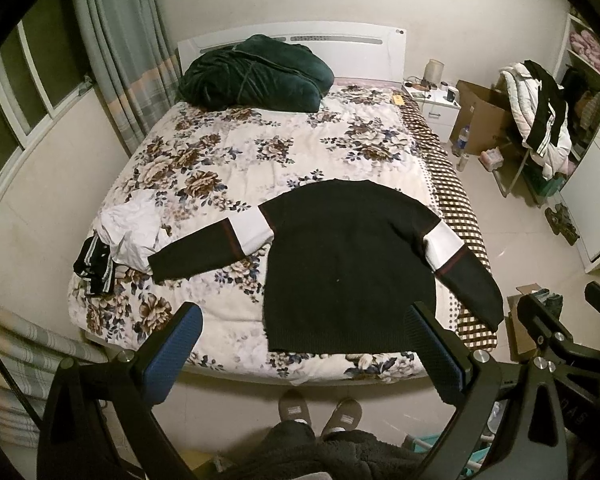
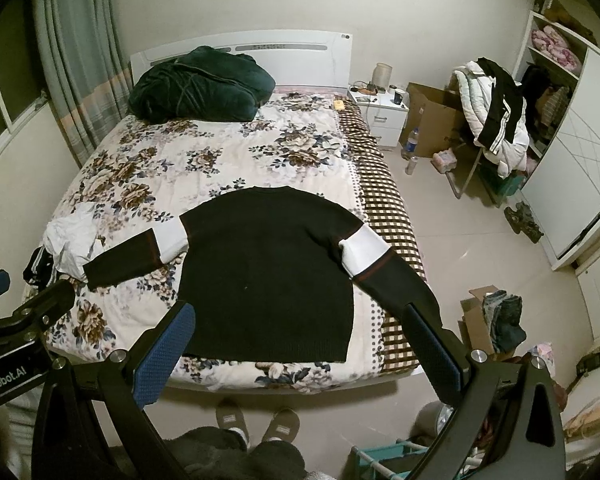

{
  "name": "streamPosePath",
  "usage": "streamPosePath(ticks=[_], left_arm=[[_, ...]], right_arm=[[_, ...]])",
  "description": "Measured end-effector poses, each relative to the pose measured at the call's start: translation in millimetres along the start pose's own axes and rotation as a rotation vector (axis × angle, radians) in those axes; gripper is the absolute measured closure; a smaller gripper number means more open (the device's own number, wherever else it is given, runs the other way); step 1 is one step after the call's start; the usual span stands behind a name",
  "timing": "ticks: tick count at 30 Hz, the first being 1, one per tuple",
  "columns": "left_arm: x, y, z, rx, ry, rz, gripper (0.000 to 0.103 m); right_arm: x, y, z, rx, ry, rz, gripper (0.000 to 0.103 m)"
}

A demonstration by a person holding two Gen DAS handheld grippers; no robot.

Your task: Fold small clothes

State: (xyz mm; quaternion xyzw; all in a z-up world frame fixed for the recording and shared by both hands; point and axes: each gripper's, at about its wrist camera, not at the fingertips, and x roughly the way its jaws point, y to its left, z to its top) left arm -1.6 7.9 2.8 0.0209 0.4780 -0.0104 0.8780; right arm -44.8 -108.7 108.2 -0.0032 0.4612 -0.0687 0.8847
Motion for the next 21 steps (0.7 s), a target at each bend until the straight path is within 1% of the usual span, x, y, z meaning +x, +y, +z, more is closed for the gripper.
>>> streamPosePath(ticks=[7,9,11,12,21], left_arm=[[0,1,0,0.001,0.001,0.001,0.000],[-1,2,0,0.002,0.002,0.001,0.000],[0,8,3,-0.001,0.001,0.004,0.000],[0,8,3,-0.001,0.002,0.004,0.000],[2,12,3,-0.002,0.005,0.002,0.000]], right_arm=[[-4,6,2,0.003,0.000,0.001,0.000],[0,0,1,0.002,0.000,0.001,0.000],[-2,5,3,0.003,-0.001,0.001,0.000],[0,1,3,0.003,0.000,0.001,0.000],[-1,3,2,0.011,0.001,0.005,0.000]])
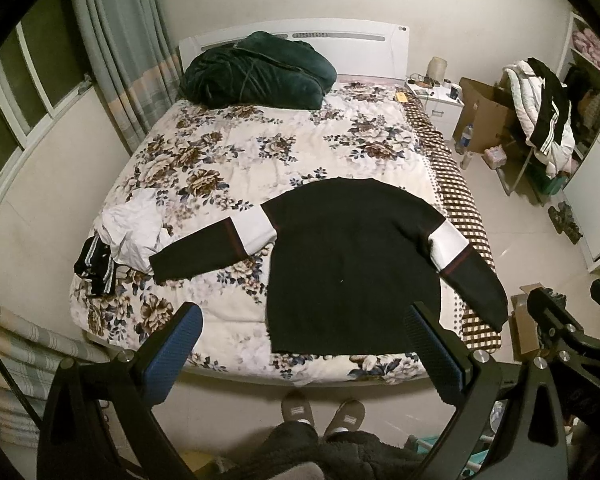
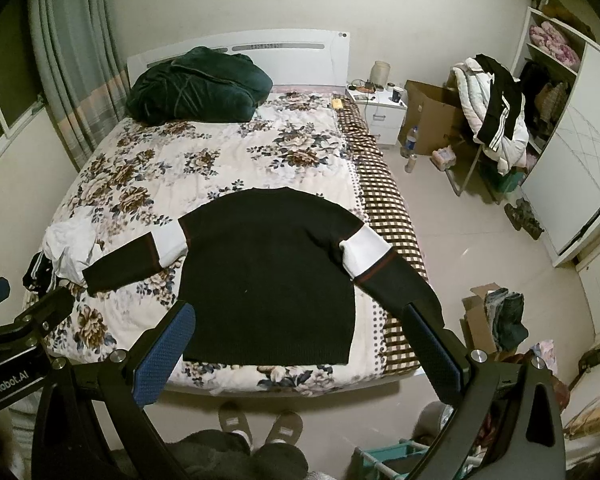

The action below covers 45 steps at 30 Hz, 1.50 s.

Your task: Fold small clothes

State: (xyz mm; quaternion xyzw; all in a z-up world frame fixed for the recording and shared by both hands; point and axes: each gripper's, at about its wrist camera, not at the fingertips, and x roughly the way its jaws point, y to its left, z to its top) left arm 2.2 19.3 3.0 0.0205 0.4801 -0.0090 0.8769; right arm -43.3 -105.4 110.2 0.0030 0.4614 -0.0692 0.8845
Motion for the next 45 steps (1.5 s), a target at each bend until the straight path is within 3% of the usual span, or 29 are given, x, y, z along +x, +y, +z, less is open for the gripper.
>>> streamPosePath(ticks=[5,10,17,23,26,31,36,41,45], left_arm=[[15,4,6,0.006,-0.069,0.028,0.000],[75,2,30,0.019,-0.141,0.078,0.000],[193,-35,46,0.084,-0.036,0.068,0.000],[294,-97,46,0.151,0.085,0.070,0.000],[336,-126,43,0.175,0.123,0.093,0.000],[409,-171,33,0.191,0.207,0.118,0.000],[490,-218,12,0.197,0.328,0.124,0.000],[543,-254,-8,0.217,0.386,0.141,0.000],[568,-274,-16,0.249,0.415,0.153,0.000]], right_arm=[[18,-11,0,0.073,0.002,0.011,0.000],[105,-51,-3,0.245,0.104,0.031,0.000],[233,-105,-29,0.392,0.176,-0.114,0.000],[347,-170,-53,0.519,0.204,-0.156,0.000],[411,-213,-69,0.623,0.234,-0.130,0.000],[508,-292,-112,0.819,0.256,-0.121,0.000],[589,-376,-180,1.096,0.252,-0.121,0.000],[644,-427,-256,1.335,0.247,-0.083,0.000],[672,-457,-303,1.477,0.147,-0.036,0.003]])
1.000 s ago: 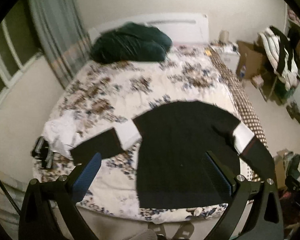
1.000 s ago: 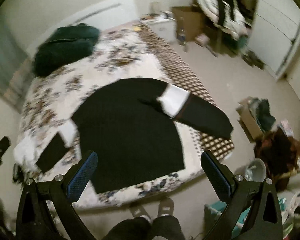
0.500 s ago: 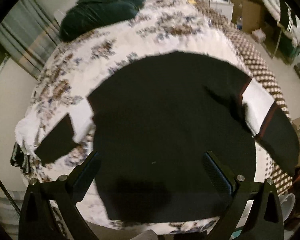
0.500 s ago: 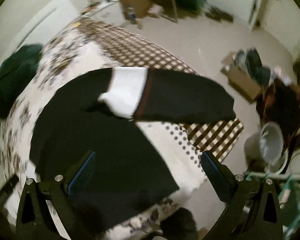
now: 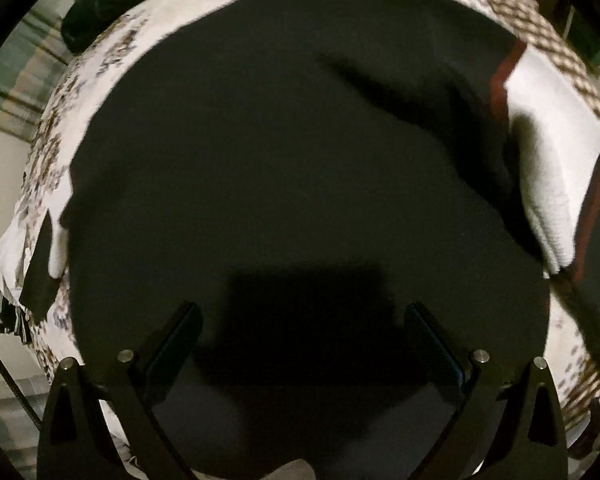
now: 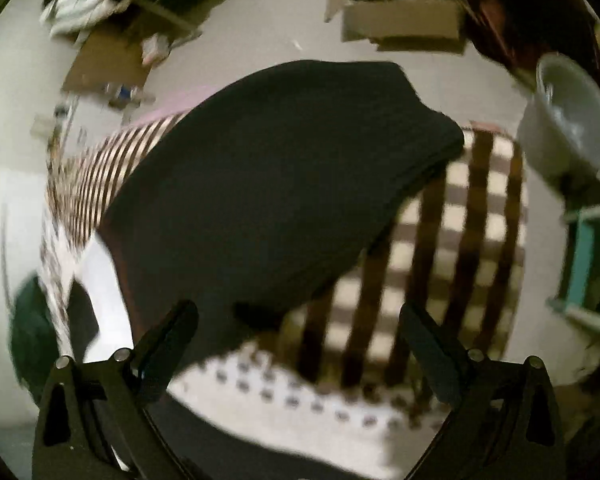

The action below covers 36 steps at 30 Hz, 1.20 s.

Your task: Fold small clothes

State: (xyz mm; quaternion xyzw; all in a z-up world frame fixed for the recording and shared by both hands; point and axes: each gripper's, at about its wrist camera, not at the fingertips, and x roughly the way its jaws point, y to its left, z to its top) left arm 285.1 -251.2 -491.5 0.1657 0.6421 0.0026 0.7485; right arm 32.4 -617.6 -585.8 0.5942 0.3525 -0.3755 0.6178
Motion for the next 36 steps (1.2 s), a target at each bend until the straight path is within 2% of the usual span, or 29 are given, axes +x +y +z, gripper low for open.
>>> streamPosePath(ticks=[2,6,11,13,18,24,26,27,28,29,32,36], left_arm=[[7,-10,5,0.016,0.003,0.008,0.000],[17,-22,9,0.033,0.010,0.018,0.000],[23,-30,15,0.018,0.020,0.016,0.000],[24,-31,16,0.014,0.023,0.017,0.000],[26,-32,18,-0.004,0.029,0.014,0.000],[26,-27,19,-0.033,0.038,0.006,0.000],[25,-26,18,-0.039,0.038,-0.001,0.000],[25,-27,17,-0.043,0.038,-0.005,0.000],[24,-27,16,-0.047,0.037,-0.010,0.000],[23,-25,16,-0.052,0.033,-0.014,0.000],[22,-17,15,-0.067,0.023,-0.025,0.000],[22,4,19,-0.104,0.000,-0.037,0.000]], right_arm=[[12,-16,14,0.054,-0.029,0.066,0.006],[36,-44,43,0.149,-0.086,0.165,0.021],[58,-67,71,0.275,-0.115,0.281,0.021],[61,-71,76,0.308,-0.119,0.315,0.027],[71,-82,91,0.416,-0.099,0.399,0.028],[83,-83,112,0.433,-0.096,0.403,0.027],[79,-78,114,0.405,-0.117,0.382,0.030],[76,-75,114,0.381,-0.136,0.349,0.050],[71,-70,116,0.347,-0.151,0.296,0.078],[65,-64,116,0.313,-0.166,0.268,0.085],[39,-34,116,0.183,-0.214,0.208,0.087],[-12,47,110,-0.080,-0.298,0.180,0.088]])
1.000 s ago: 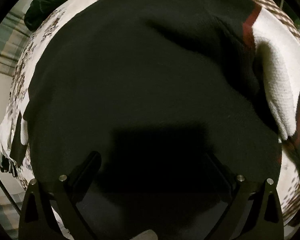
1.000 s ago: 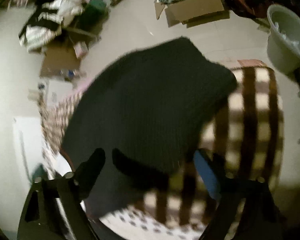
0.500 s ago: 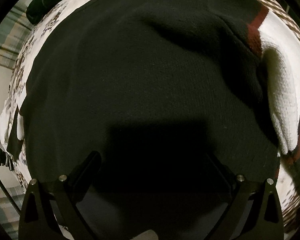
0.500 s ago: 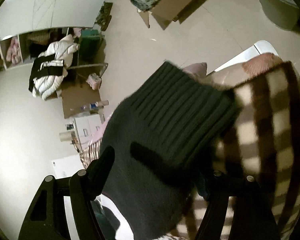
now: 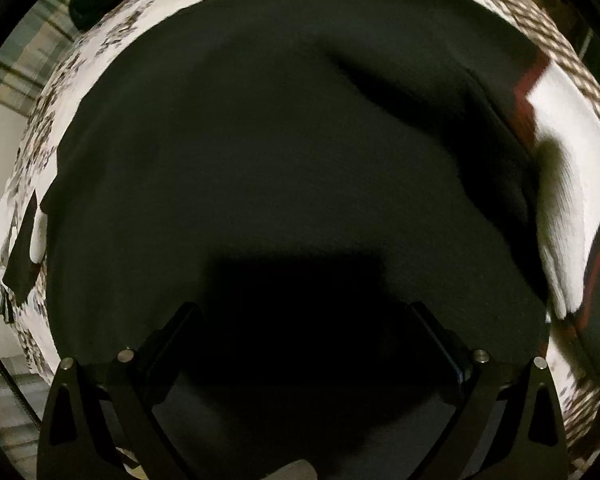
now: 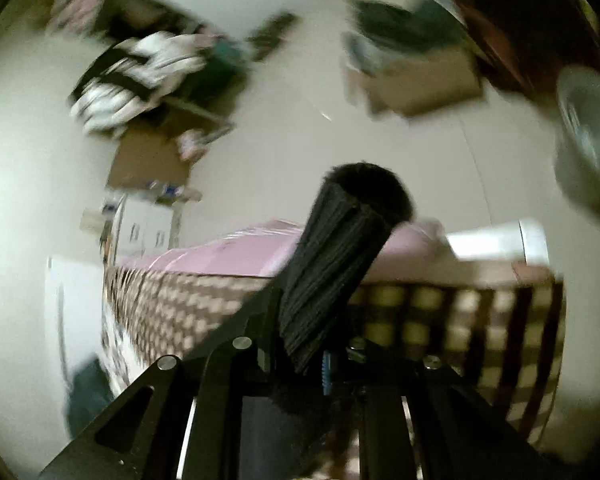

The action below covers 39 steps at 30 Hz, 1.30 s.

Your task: Fold small clothes

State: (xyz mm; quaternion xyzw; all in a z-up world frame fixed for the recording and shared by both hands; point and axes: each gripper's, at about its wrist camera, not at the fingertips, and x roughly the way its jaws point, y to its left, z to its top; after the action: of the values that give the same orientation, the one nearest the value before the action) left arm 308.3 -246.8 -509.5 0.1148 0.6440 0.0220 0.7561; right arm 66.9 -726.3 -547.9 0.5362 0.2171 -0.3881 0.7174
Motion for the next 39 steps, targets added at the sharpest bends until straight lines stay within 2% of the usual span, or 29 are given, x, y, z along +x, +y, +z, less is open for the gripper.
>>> streamPosePath(ticks=[4,6,8,13,17,20,22,25,26,28,31,36,39], left_arm=[[4,35,7,-0.062,-0.004,-0.015,0.000],[5,60,6,-0.108,0.001,-0.020,0.000],[6,93,8,-0.160,0.004,-0.018,0.000],[7,175,6,-0.278,-0.001,0.005,0.000],[8,248,-8,-0.369,-0.015,0.063,0.000],[16,293,-19,-0.423,-0.012,0.108,0.000],[24,321,-29,-0.466,0.002,0.130,0.000],[38,357,-46,-0.536,0.033,0.154,0.000],[41,366,-52,-0.554,0.039,0.157,0.000],[47,380,-61,-0.588,0.053,0.161,0.000],[54,389,-71,-0.618,0.070,0.162,0.000],[61,394,-80,-0.633,0.088,0.146,0.000],[60,391,-79,-0.625,0.092,0.130,0.000]], right_arm=[[-32,102,-16,-0.213,0.001,0.083,0.088],[-40,163,-39,-0.341,0.026,0.133,0.088],[-46,218,-78,-0.468,0.061,0.174,0.089],[-35,326,-214,-0.703,0.197,0.276,0.089],[-15,388,-367,-0.891,0.336,0.315,0.089],[-1,407,-477,-1.028,0.436,0.308,0.089],[3,407,-546,-1.131,0.474,0.293,0.089],[14,393,-622,-1.247,0.521,0.253,0.089],[27,390,-626,-1.274,0.530,0.242,0.089],[32,379,-664,-1.346,0.531,0.218,0.089],[38,377,-691,-1.394,0.532,0.194,0.089],[43,409,-723,-1.428,0.554,0.184,0.089],[47,425,-745,-1.496,0.613,0.151,0.086]])
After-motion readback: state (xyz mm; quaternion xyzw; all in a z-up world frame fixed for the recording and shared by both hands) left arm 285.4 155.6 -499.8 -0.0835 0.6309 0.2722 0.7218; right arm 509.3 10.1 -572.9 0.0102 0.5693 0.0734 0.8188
